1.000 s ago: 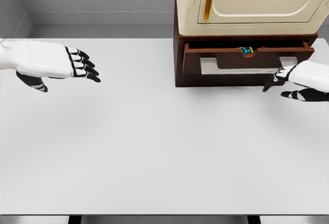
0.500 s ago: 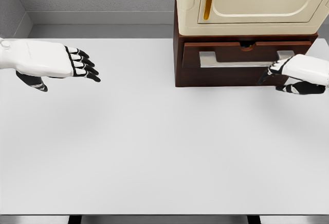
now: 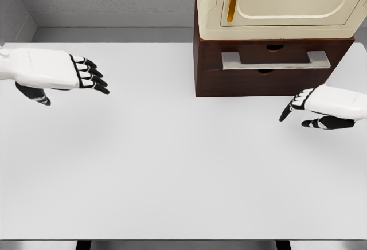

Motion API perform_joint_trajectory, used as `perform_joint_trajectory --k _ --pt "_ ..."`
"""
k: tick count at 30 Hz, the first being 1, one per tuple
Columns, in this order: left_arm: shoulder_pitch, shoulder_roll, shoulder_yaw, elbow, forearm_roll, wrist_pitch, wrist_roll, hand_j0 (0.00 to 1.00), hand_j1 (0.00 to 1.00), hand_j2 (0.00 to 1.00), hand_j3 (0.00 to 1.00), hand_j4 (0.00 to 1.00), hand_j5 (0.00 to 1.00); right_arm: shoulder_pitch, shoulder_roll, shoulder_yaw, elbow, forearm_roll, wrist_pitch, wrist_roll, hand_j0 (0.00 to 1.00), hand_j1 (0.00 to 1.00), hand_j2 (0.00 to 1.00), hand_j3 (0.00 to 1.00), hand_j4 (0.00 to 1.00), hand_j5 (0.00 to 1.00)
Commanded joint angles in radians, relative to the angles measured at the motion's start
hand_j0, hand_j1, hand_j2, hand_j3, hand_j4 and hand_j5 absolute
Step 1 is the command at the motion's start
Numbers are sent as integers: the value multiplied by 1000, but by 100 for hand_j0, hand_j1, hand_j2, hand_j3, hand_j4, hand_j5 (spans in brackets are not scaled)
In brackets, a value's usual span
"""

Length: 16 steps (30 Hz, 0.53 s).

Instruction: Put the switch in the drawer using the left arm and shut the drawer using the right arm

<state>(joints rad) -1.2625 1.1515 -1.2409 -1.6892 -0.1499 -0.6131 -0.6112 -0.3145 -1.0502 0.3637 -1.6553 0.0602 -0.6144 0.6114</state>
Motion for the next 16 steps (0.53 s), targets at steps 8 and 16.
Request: perform_joint_trajectory --k 8,16 --pt "80 20 -8 -60 72 2 0 100 100 100 100 100 100 25 -24 4 -101 -13 3 -1 100 100 100 100 100 100" --pt "81 30 -8 -60 73 2 0 100 100 100 100 100 100 45 -25 4 -101 -14 3 -1 100 100 100 100 100 100"
